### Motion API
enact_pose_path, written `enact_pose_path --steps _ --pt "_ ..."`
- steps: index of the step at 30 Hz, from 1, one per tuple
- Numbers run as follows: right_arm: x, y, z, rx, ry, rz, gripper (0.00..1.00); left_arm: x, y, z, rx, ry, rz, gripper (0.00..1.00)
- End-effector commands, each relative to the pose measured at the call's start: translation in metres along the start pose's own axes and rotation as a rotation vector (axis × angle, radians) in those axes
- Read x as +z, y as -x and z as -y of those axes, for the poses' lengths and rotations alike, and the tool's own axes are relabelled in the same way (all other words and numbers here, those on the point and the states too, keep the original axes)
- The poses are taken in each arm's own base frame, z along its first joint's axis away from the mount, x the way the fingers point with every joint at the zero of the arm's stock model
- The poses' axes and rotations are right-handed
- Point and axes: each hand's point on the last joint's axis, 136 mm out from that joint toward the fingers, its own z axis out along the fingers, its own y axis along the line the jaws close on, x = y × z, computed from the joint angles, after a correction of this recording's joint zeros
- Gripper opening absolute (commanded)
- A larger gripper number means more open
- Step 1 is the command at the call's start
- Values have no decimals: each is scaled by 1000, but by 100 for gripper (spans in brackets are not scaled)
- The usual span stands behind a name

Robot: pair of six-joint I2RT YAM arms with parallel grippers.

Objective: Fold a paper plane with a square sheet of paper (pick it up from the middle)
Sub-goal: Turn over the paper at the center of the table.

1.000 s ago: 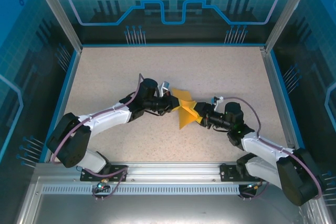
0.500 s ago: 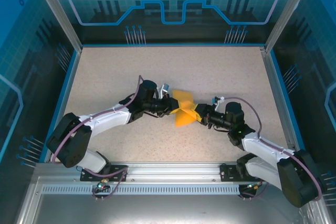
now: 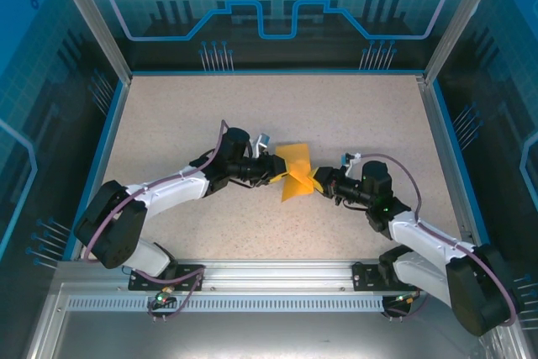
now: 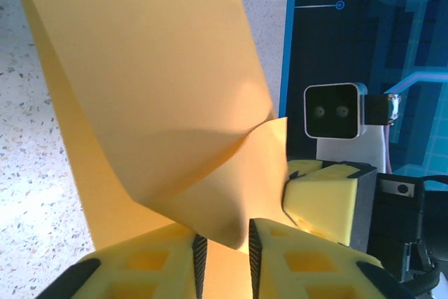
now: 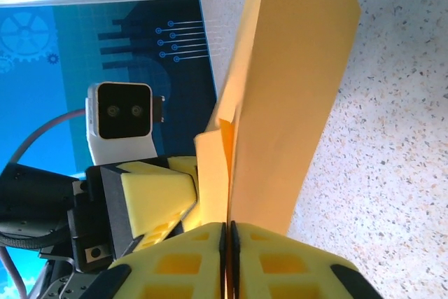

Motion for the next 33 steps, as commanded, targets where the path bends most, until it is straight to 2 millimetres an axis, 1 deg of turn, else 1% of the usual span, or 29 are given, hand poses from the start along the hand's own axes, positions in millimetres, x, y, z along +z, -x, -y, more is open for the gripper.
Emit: enact_pose_path --steps 1,4,7,9,11,13,18,19,21,23,26,30,33 --pt "-3 5 -8 -66 -23 1 10 -2 -3 -2 16 14 -29 32" --pt "-5 5 -2 -132 -107 -10 7 -5 -3 -6 23 40 -27 41" --pt "-13 6 9 -262 -248 -27 4 -13 1 -10 34 70 -12 51" --pt "-27 12 18 -409 -430 -19 0 -20 5 -11 47 92 0 55" --pt "-44 21 30 -539 -628 -3 0 -29 9 -10 62 105 11 58" --pt "-57 28 35 -625 -764 5 0 -37 14 -9 74 123 22 61" --pt "-77 43 31 -854 -1071 71 0 -54 27 -7 96 154 39 64" --pt "-77 46 25 -896 -1113 89 0 -57 30 -7 97 157 42 64" --pt "-77 48 21 -987 -1212 114 0 -65 36 -8 94 165 56 64" --pt "-71 47 15 -1066 -1292 122 0 -76 44 -11 84 173 75 64" --pt "-52 37 12 -1178 -1378 102 0 -90 52 -16 78 186 101 65" --pt "-19 17 22 -1276 -1453 20 0 -105 62 -24 62 200 126 65" --pt "9 -5 38 -1317 -1467 -77 0 -116 68 -32 42 215 144 65"
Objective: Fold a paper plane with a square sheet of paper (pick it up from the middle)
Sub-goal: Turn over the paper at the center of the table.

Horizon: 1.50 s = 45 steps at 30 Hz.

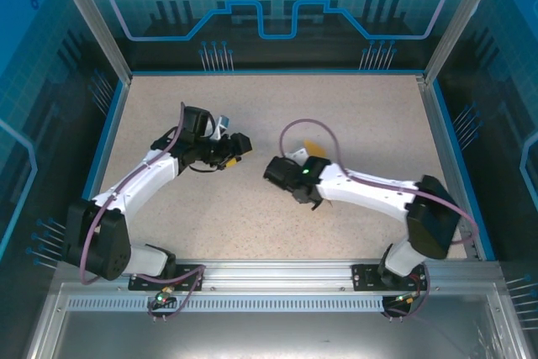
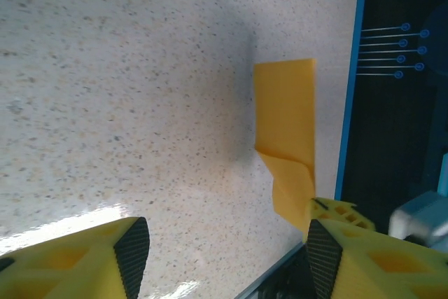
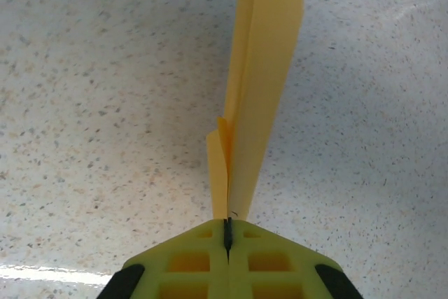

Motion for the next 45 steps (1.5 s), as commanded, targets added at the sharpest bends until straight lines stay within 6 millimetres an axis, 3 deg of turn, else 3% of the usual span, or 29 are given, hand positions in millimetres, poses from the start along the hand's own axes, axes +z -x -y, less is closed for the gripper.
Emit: enact_pose_path --steps 1,10,22,28,35,37,41,45 --pt "0 0 -22 -85 -49 -19 1 -19 4 0 11 -8 2 65" --pt "10 -13 -134 -105 282 -84 6 -32 7 -16 -12 16 12 65" --pt "6 -11 -181 -35 542 -109 26 -21 1 -30 -57 7 -22 65" --pt "-17 2 -168 79 740 -61 37 -15 -7 -33 -71 -11 -52 65" --pt "-30 8 -112 223 872 0 39 0 -23 -24 -26 -7 -92 64" --pt "-26 6 -92 261 868 1 38 8 -31 -18 7 5 -107 63" --pt "0 -19 -66 339 865 -69 39 26 -44 -12 58 38 -132 62" --pt "10 -33 -56 361 858 -99 41 47 -55 -10 99 80 -178 60"
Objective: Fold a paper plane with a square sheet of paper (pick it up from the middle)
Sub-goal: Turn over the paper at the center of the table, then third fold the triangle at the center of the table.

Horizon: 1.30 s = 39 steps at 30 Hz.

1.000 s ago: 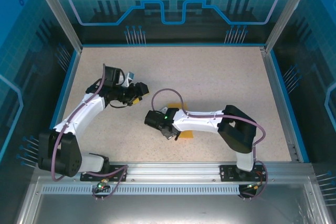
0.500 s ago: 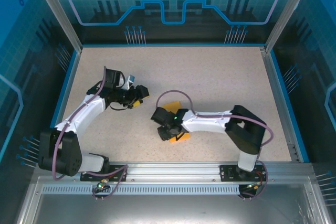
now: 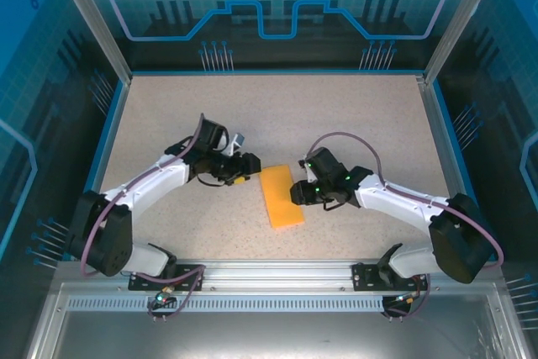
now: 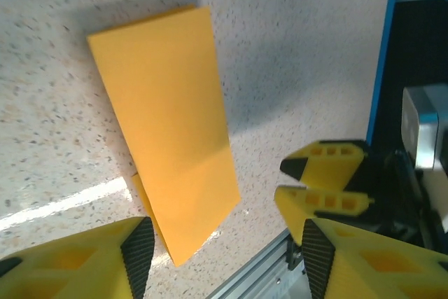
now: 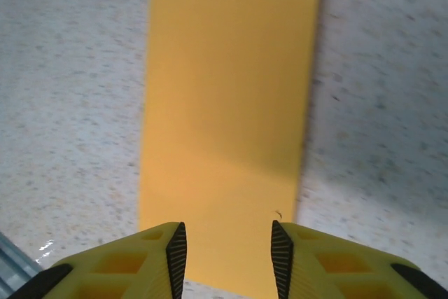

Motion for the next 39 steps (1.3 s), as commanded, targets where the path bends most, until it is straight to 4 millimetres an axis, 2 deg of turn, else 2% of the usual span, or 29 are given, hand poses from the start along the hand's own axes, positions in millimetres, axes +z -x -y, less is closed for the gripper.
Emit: enact_pose_path --steps 1,5,8,14,20,32,39 --pt "-2 -12 4 11 46 -38 41 18 5 4 26 49 -3 59" --pt "1 -16 16 71 65 -34 43 40 -1 6 63 89 -37 56" --pt "3 -18 19 97 80 -33 43 54 -5 -2 78 142 -60 49" --pt "6 -25 27 135 81 -47 44 68 -6 -29 103 271 -67 37" --pt "10 -30 26 166 112 -62 46 82 -8 -44 135 352 -100 31" --pt "20 -35 16 209 190 -94 49 95 -15 -70 153 433 -153 22" --pt "26 -42 13 226 220 -131 49 98 -18 -75 152 440 -164 22"
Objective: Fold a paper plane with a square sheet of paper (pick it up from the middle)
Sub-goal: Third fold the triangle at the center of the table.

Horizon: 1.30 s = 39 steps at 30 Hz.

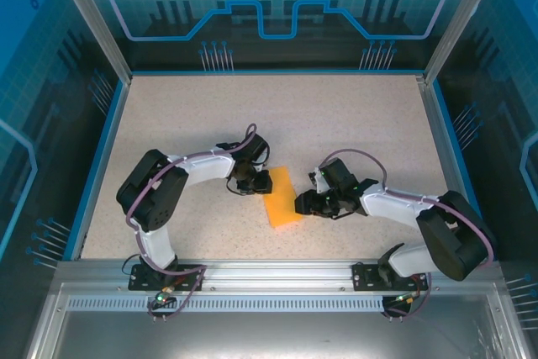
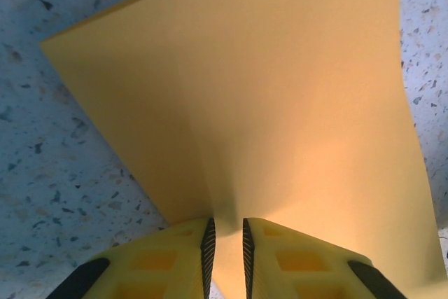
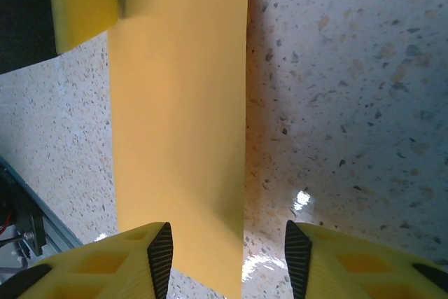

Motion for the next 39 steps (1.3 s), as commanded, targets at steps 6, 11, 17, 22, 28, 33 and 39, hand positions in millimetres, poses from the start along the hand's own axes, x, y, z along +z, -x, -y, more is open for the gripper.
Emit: enact_pose_path --steps 6,11,17,22,28,33,39 --pt "2 -5 -5 35 60 -33 48 8 -6 -10 20 47 -29 22" --pt "1 -6 -14 45 103 -37 42 9 -7 -10 24 48 -29 22" --pt "-5 -4 -20 46 119 -28 36 9 -7 -10 26 45 -32 22" --pt "-8 -1 -24 49 128 -20 30 9 -7 -9 27 43 -35 23" --pt "-10 1 -30 45 141 -22 18 9 -5 -6 31 33 -36 24" --pt "-9 5 -37 47 168 -24 11 8 -4 -4 31 26 -35 24" --pt "-5 12 -50 32 193 -22 6 6 -5 -2 31 16 -38 25"
